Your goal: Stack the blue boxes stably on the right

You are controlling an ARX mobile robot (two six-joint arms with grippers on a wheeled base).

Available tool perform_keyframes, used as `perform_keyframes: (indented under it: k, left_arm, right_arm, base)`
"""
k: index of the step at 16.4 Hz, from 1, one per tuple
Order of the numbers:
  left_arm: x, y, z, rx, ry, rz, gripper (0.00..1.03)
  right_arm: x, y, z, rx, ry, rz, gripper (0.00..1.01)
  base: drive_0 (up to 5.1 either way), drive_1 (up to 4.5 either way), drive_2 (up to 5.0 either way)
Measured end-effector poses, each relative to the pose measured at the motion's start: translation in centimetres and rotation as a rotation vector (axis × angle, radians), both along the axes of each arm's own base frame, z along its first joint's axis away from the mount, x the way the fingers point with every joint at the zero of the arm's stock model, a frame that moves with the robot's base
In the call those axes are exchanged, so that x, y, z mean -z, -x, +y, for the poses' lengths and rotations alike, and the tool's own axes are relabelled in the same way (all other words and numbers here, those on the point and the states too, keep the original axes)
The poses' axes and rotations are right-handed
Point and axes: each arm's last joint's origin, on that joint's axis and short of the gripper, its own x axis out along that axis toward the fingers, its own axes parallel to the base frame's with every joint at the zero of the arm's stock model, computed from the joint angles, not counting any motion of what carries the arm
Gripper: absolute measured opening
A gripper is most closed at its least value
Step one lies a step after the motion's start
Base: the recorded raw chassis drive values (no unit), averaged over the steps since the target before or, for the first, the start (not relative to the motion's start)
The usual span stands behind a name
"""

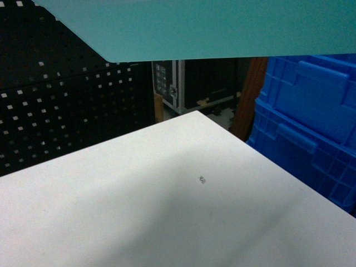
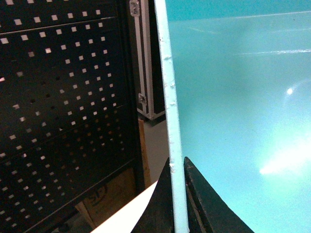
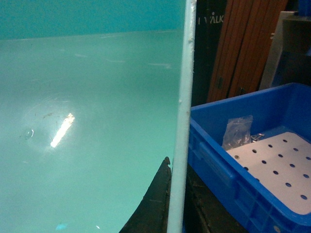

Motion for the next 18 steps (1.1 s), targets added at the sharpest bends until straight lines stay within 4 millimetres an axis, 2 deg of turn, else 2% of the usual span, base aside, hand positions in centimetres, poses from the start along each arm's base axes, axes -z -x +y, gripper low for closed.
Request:
perform_keyframes:
  k: [11, 18]
  left_arm:
    - [0.0, 0.0, 0.0, 0.0, 0.0, 0.0, 0.02]
    - [0.08, -0.04, 0.04, -0.002, -0.002, 0.003, 0.02]
  right_arm:
    - [0.01, 0.0, 0.0, 0.0, -0.001, 0.001, 0.07]
    - [0.05, -0.02, 0.0, 0.003, -0.002, 0.003, 0.07]
  base:
    - [-1.6, -1.62, -1.6]
    - [2.6, -5.67, -2.2]
